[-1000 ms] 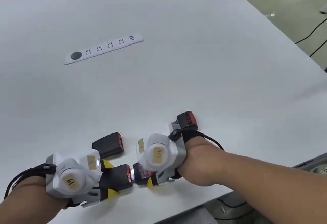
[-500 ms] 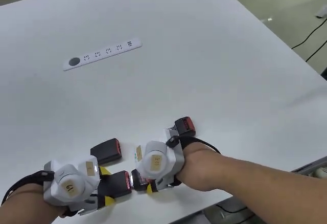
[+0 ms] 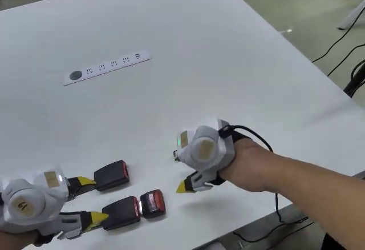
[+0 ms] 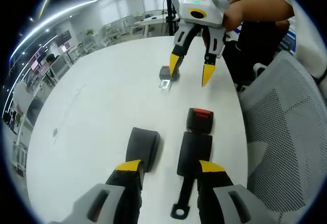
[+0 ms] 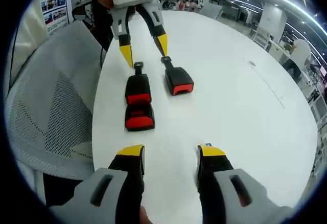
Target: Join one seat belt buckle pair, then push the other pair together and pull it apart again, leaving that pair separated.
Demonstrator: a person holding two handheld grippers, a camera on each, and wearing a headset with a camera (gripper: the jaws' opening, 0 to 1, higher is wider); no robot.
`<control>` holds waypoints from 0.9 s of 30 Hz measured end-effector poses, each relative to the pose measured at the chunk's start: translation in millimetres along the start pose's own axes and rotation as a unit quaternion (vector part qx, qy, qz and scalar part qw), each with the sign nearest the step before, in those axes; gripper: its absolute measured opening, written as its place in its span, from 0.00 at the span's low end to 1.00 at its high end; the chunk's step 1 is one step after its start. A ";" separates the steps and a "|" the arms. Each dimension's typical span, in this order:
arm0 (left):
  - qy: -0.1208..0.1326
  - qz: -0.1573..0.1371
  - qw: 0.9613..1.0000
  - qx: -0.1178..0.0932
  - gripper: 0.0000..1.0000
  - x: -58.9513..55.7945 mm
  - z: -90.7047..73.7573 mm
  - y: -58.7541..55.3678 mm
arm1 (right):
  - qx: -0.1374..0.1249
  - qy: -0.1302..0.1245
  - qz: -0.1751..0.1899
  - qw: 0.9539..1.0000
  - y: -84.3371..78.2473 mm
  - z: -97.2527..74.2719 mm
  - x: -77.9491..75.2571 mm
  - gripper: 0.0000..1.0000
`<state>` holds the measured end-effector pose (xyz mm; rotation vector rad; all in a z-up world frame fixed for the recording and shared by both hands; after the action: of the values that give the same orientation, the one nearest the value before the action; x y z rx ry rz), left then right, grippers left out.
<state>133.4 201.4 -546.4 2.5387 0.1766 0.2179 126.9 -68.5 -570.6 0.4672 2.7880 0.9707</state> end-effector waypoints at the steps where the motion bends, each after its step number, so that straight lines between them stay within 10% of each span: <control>1: 0.003 0.001 1.000 0.002 0.43 4.0 -0.2 -0.1 | 0.002 -0.004 -0.002 1.000 -1.0 -3.2 -4.6 0.41; 14: 0.033 0.007 0.999 0.020 0.45 47.5 -2.0 1.8 | 0.003 -0.025 -0.002 1.000 -11.0 -18.0 -37.2 0.43; 27: 0.023 0.001 0.999 0.032 0.45 51.9 5.8 -7.5 | 0.004 -0.031 0.009 0.999 -21.9 -19.6 -47.7 0.47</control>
<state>184.7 213.5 -549.3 2.5994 0.2024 0.2769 161.7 -112.2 -567.0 0.5150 2.7389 0.9330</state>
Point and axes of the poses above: the centre of the closed fingertips' face, and the gripper's own axes: z roughly forward along the fingers, x roughly to its left, y roughly out of its top, the point moved 10 cm from there along -z, roughly backward along the fingers, and after that the axes turned 3 degrees about z, right-handed, at the moved point
